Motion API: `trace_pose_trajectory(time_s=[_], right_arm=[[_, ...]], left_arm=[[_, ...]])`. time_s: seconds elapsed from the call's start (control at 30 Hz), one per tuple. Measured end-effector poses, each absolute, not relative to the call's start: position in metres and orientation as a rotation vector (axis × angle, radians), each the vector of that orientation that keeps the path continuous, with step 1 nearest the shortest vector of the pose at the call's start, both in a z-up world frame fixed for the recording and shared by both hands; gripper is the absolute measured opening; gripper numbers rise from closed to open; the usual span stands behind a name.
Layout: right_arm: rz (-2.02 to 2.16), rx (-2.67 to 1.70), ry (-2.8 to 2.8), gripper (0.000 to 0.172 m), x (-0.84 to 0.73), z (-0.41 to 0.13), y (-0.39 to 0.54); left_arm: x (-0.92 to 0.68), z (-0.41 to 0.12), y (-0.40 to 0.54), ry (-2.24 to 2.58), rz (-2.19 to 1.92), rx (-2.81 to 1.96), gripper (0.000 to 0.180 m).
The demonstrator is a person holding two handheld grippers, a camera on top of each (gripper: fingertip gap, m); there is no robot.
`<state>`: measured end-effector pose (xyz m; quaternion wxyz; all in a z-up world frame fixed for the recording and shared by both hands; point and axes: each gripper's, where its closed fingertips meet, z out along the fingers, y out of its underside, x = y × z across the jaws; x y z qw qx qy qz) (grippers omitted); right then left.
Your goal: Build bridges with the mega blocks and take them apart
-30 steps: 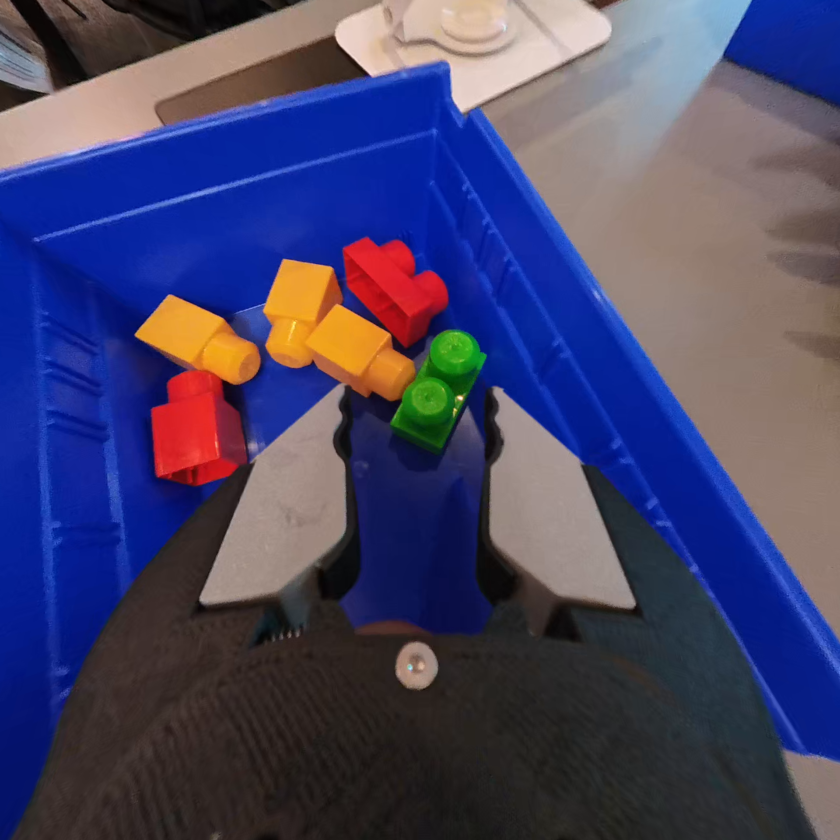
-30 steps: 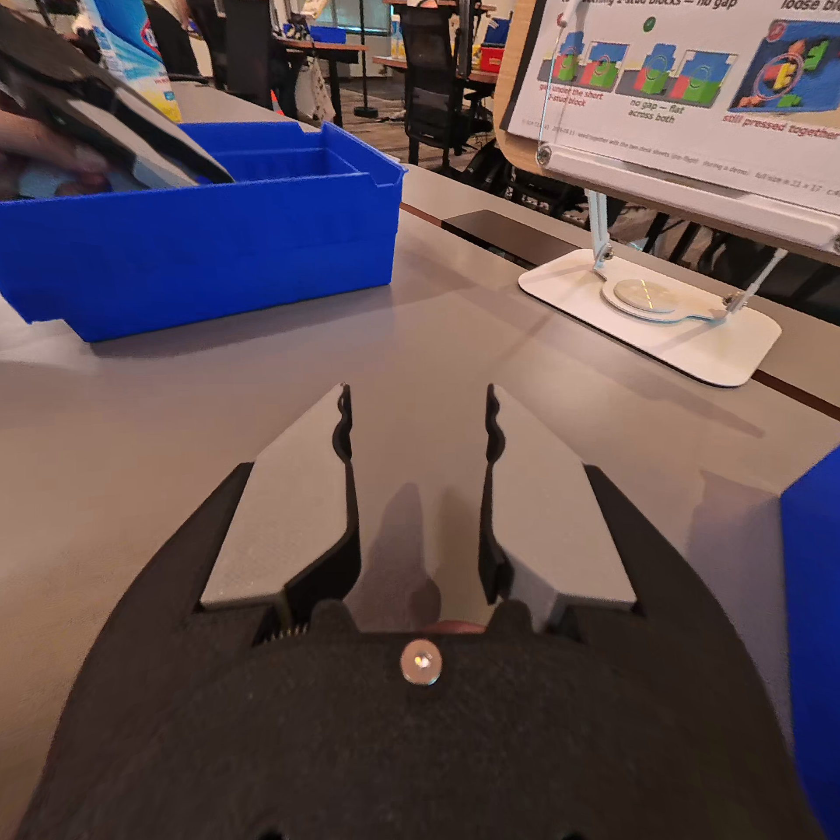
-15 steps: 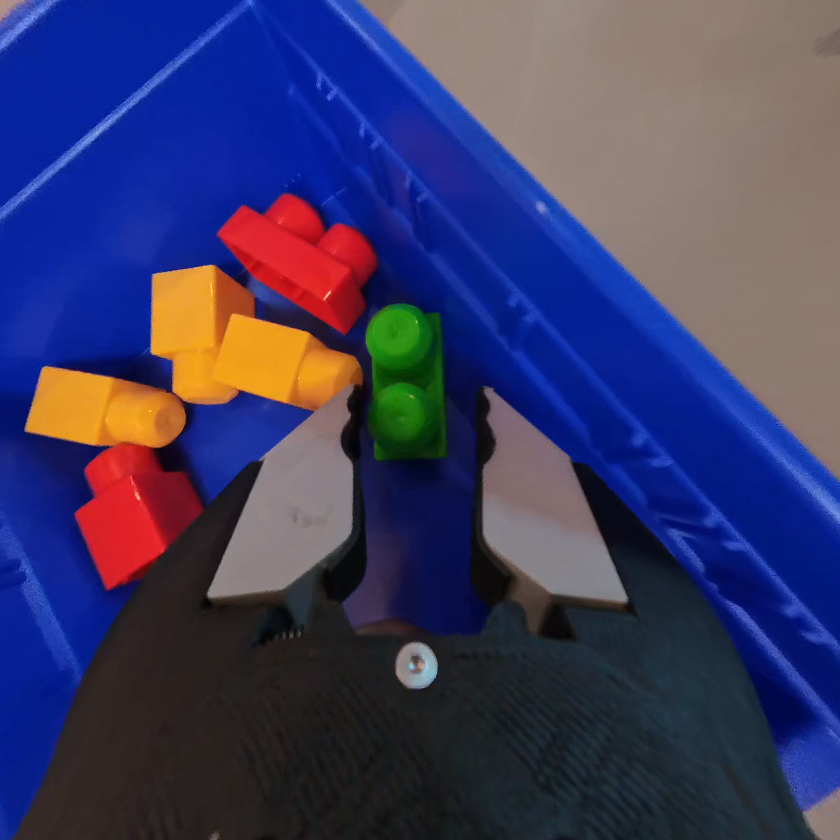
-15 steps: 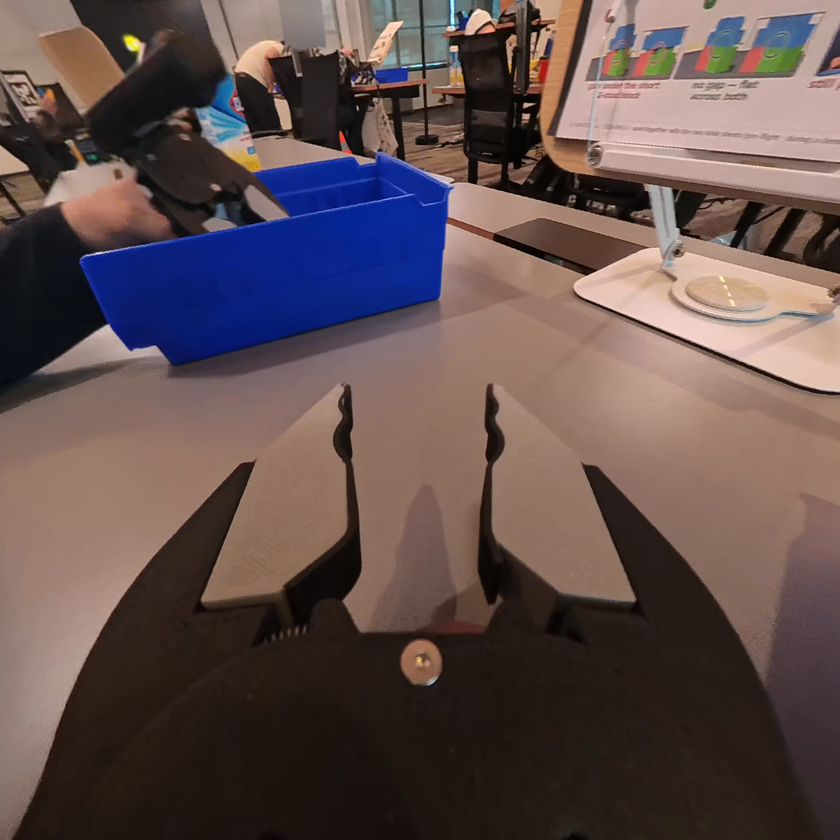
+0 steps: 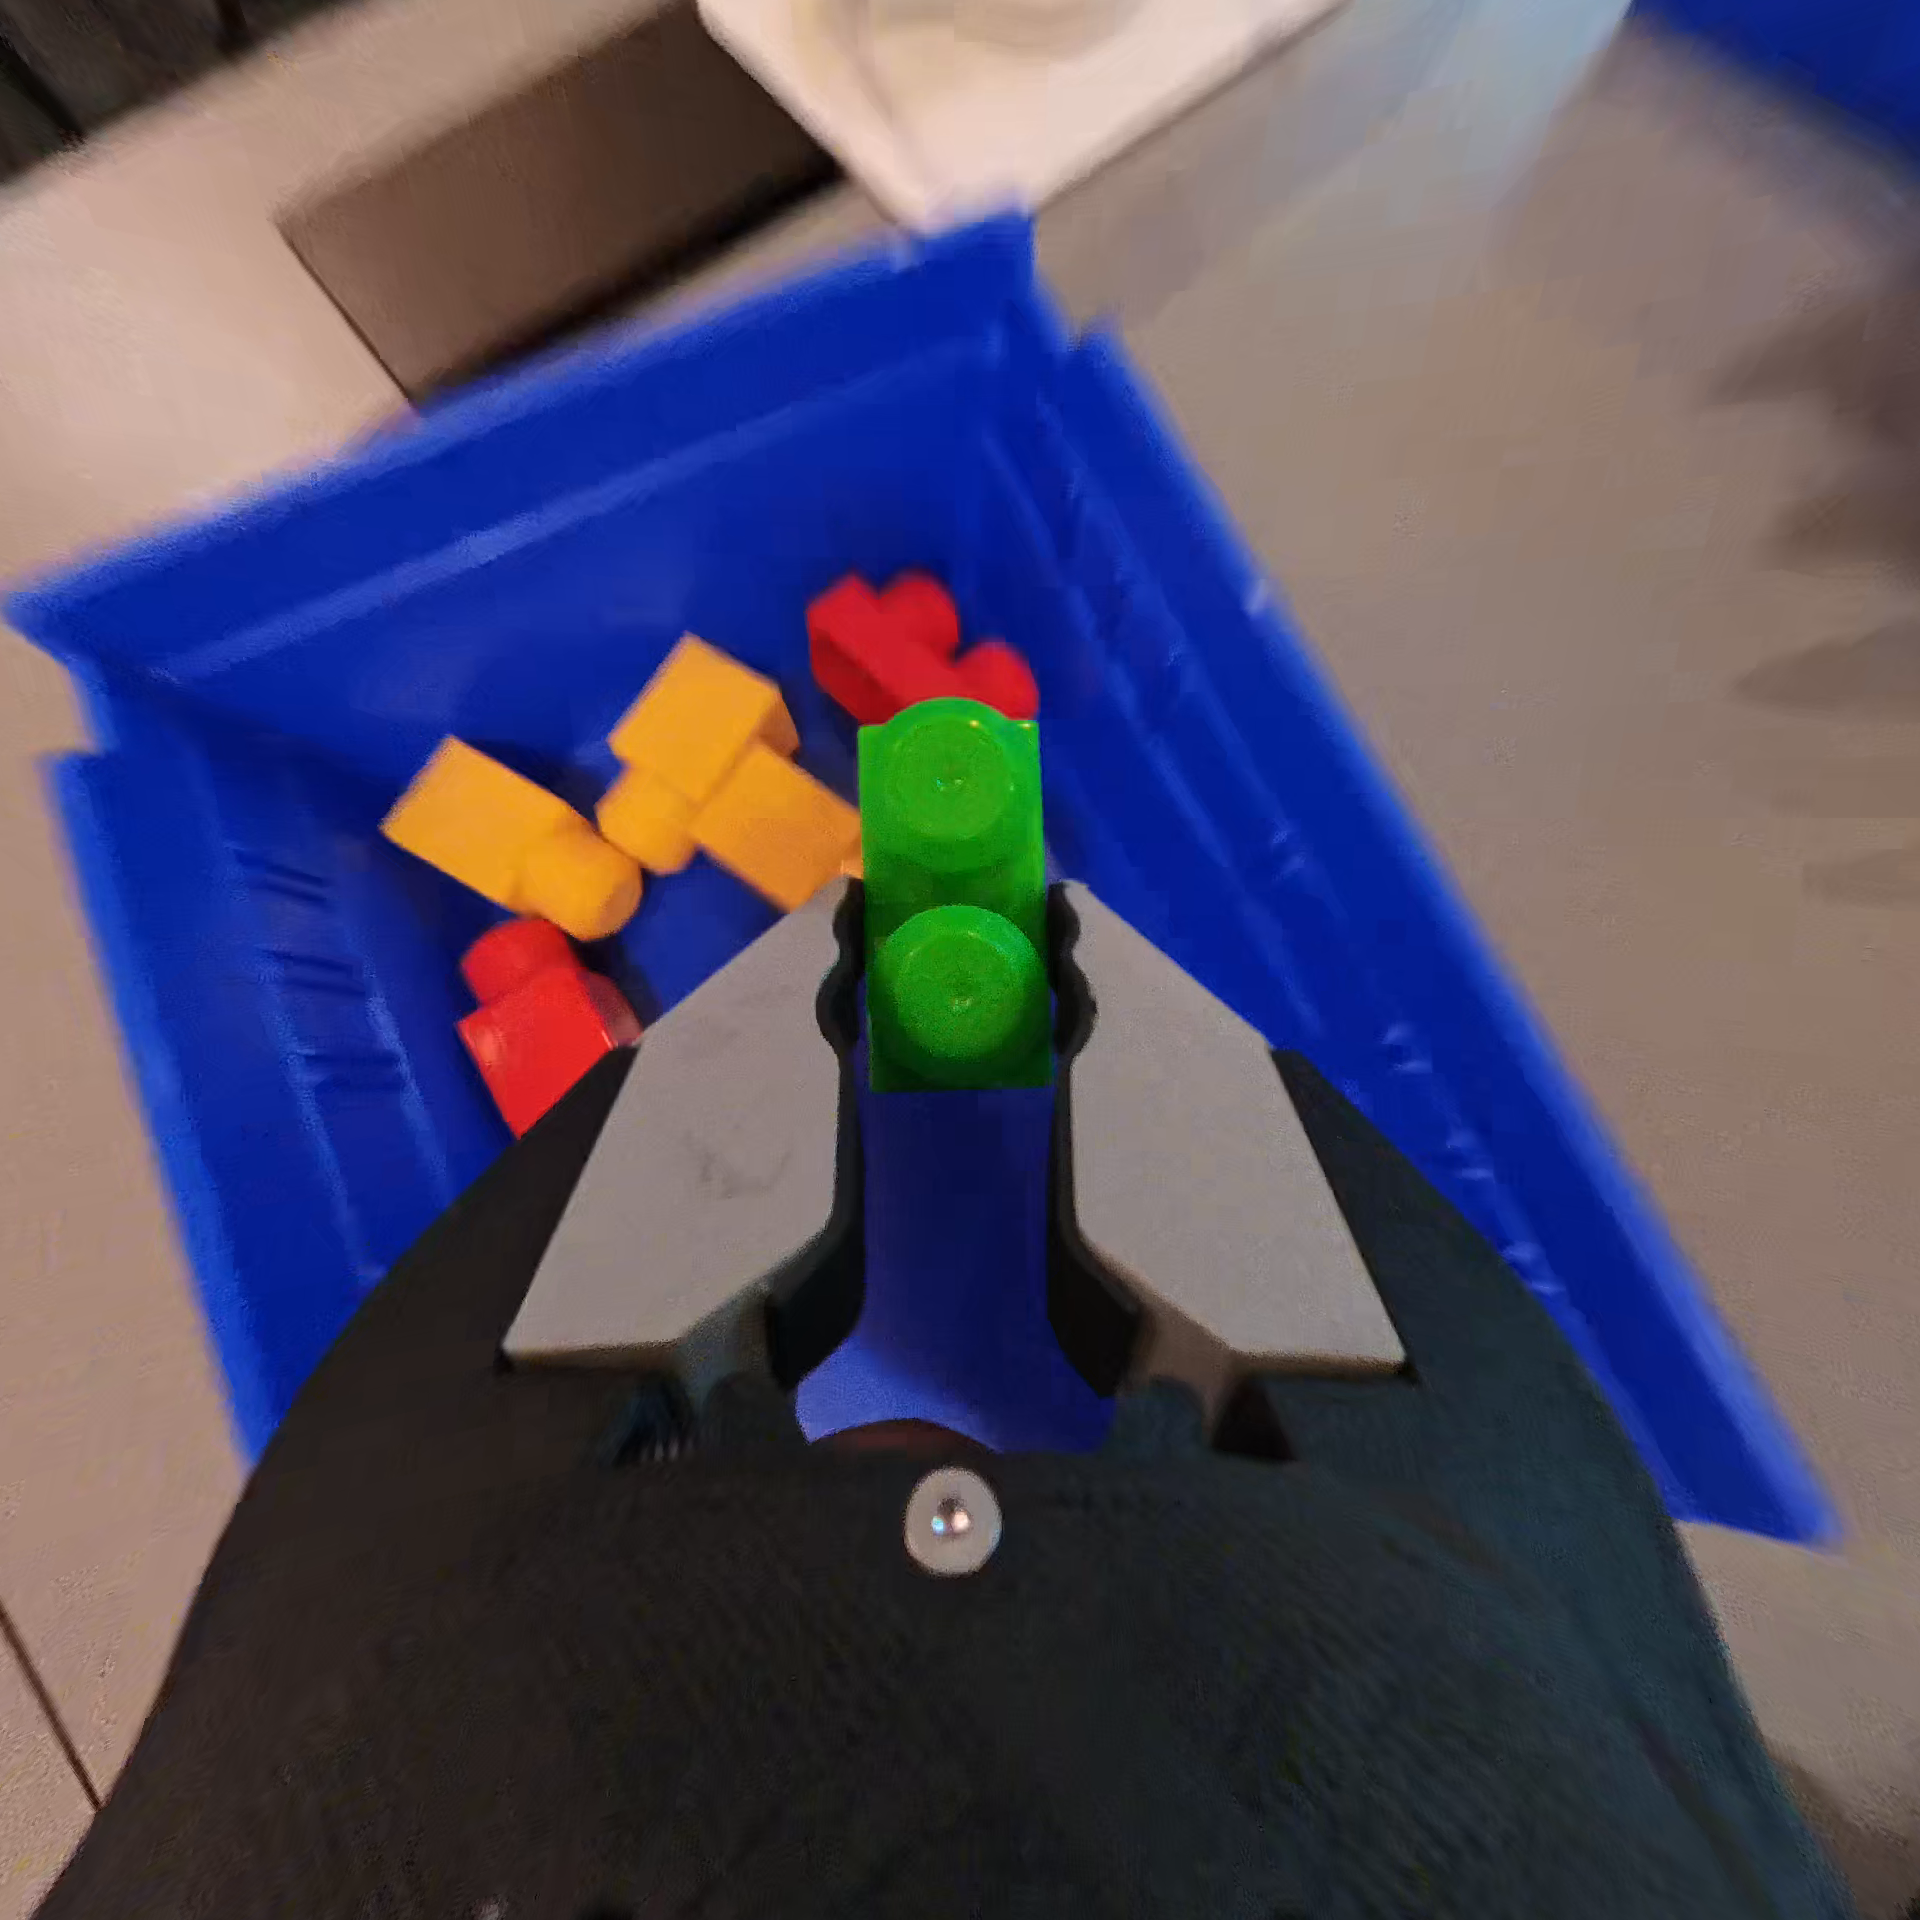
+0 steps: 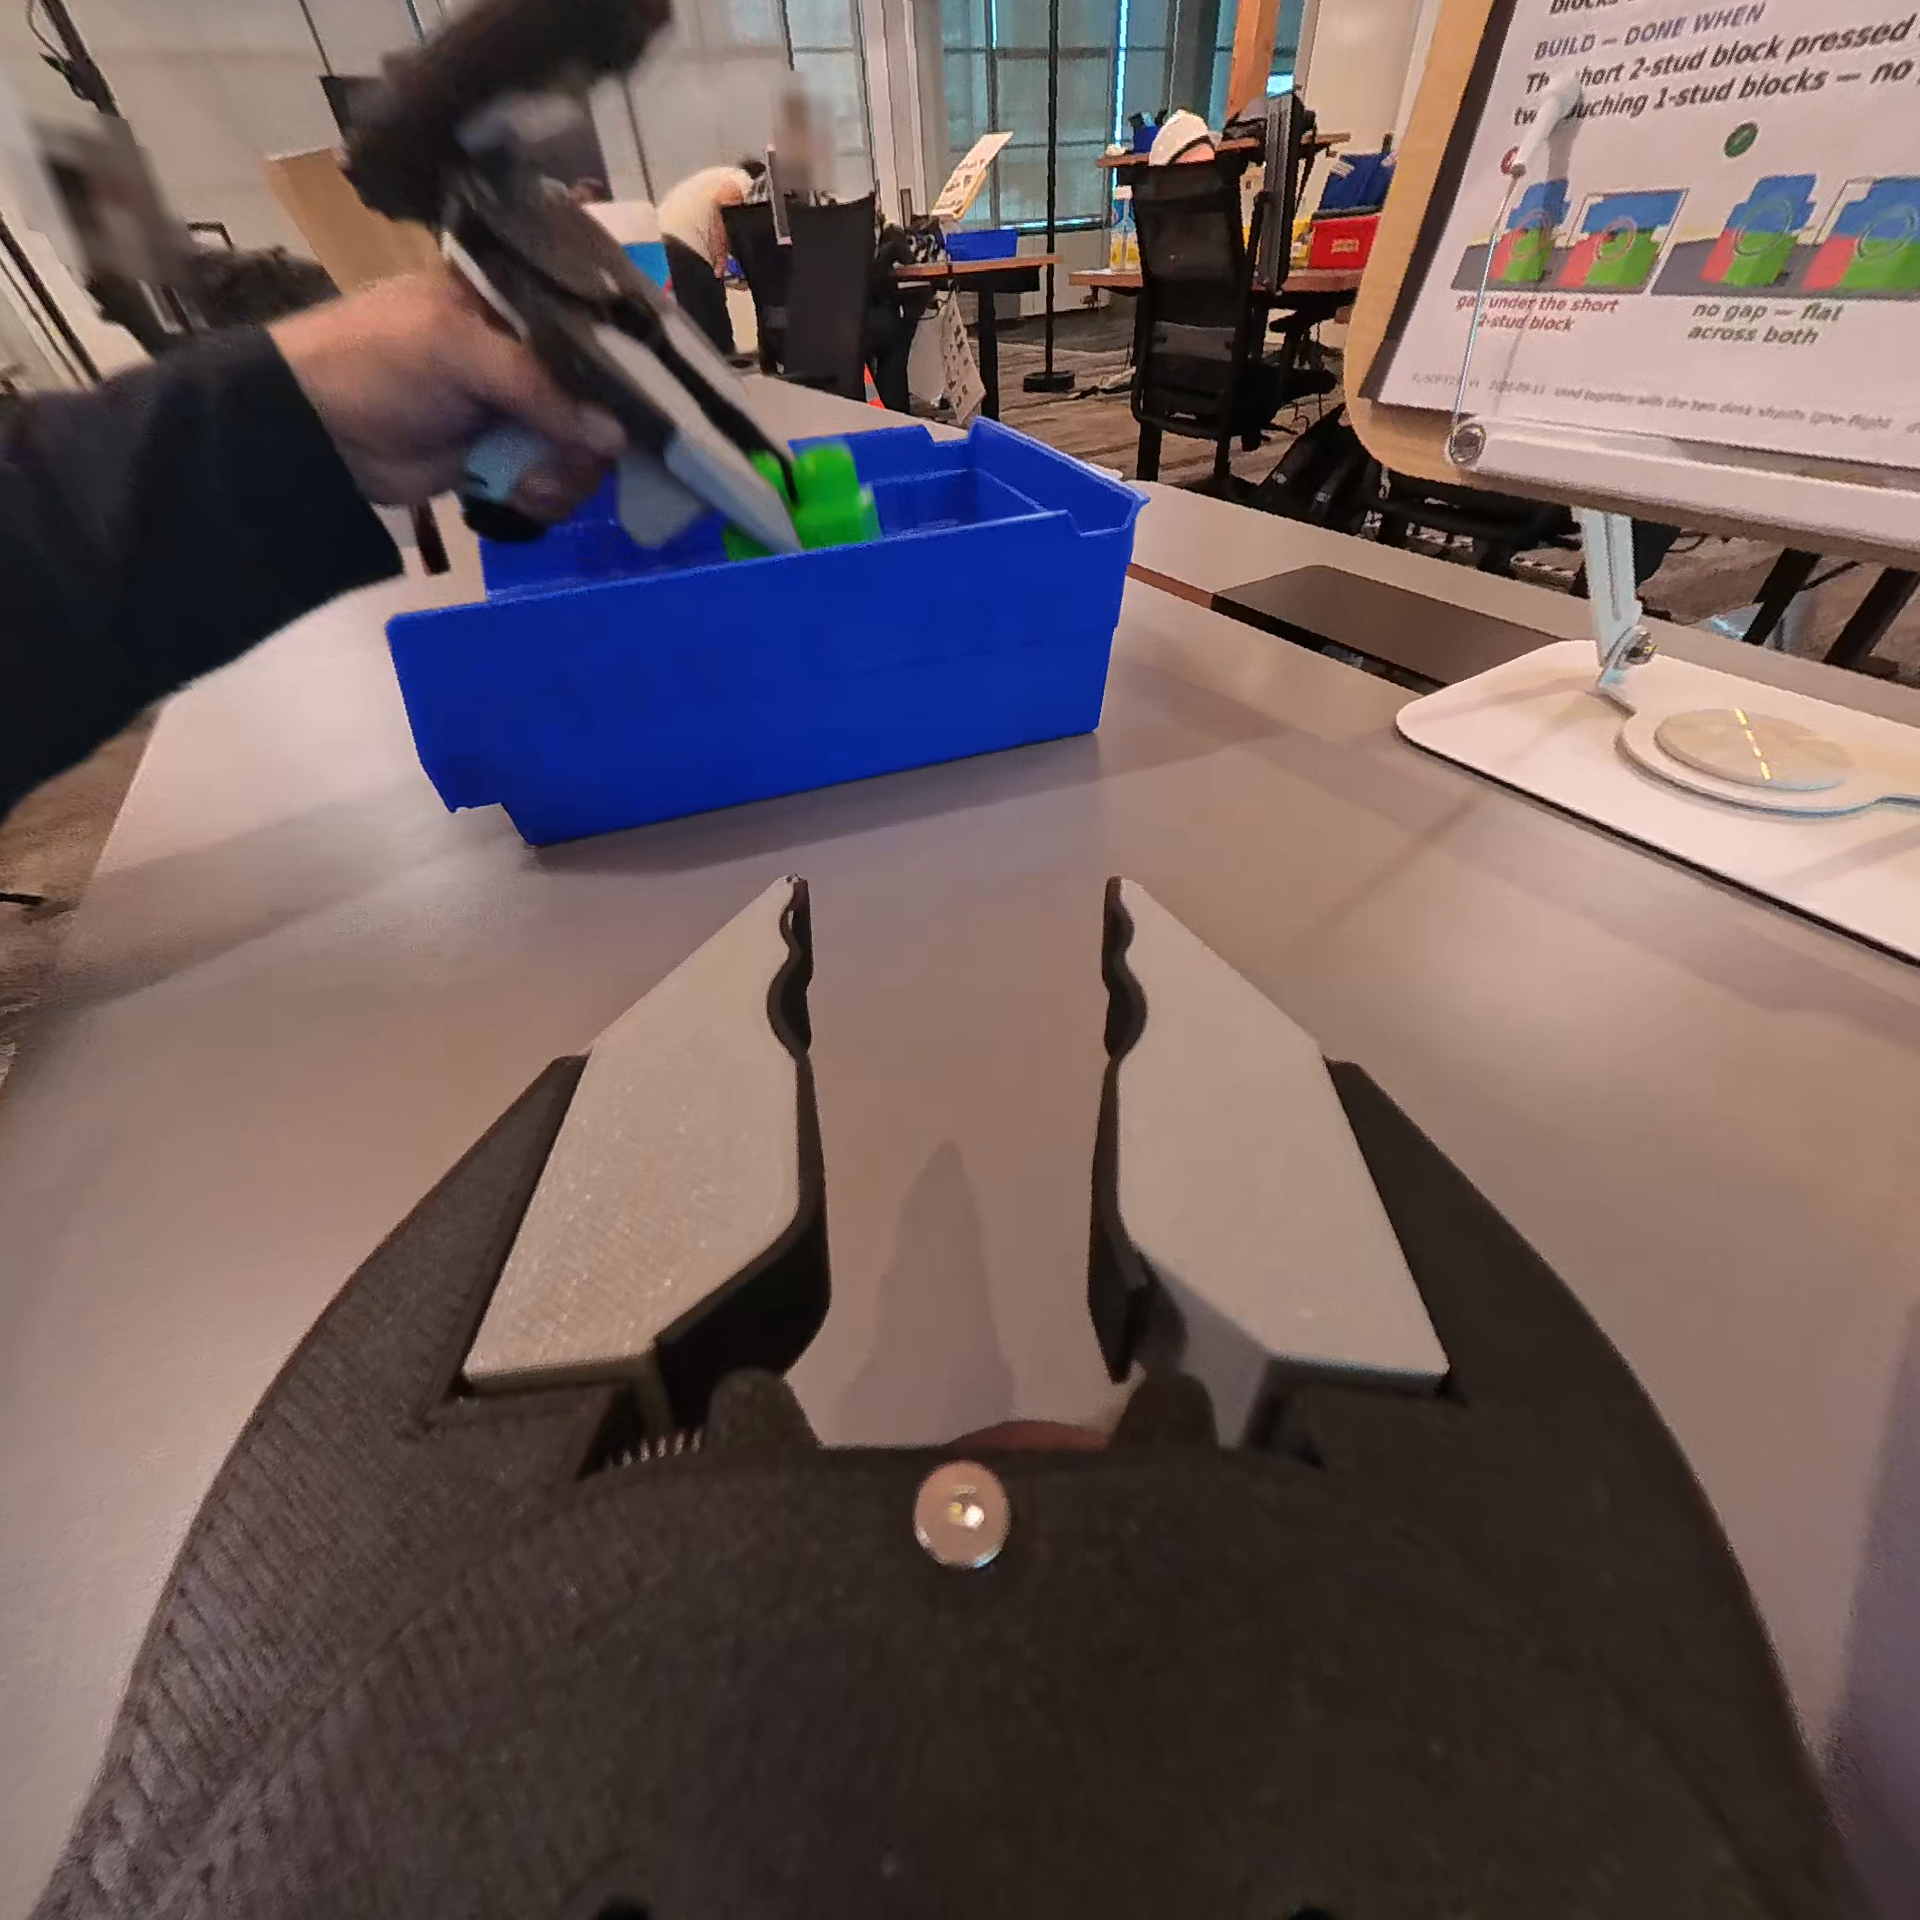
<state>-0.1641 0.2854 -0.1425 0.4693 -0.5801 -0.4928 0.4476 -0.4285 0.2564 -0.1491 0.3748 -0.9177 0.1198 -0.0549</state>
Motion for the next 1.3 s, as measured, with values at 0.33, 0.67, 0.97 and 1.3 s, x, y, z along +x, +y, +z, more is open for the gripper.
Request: trace_pose_trajectory(time_s=[0.33,0.67,0.97,1.3], right_arm=[[1.06,-1.386,-1.111,0.053,-0.15,-0.123,0.3],[1.086,-1.41,-0.964,0.053,-0.125,-0.107,0.326],[1.101,-1.406,-0.961,0.053,-0.125,-0.104,0.324],[1.078,-1.417,-0.986,0.053,-0.129,-0.11,0.324]], left_arm=[[-0.26,-0.087,0.302,0.64,-0.146,-2.225,0.033],[-0.184,-0.24,0.344,0.549,-0.263,-2.474,0.034],[-0.268,-0.097,0.318,0.303,-0.096,-2.193,0.051],[-0.458,-0.185,0.291,-0.115,0.076,-2.534,0.056]])
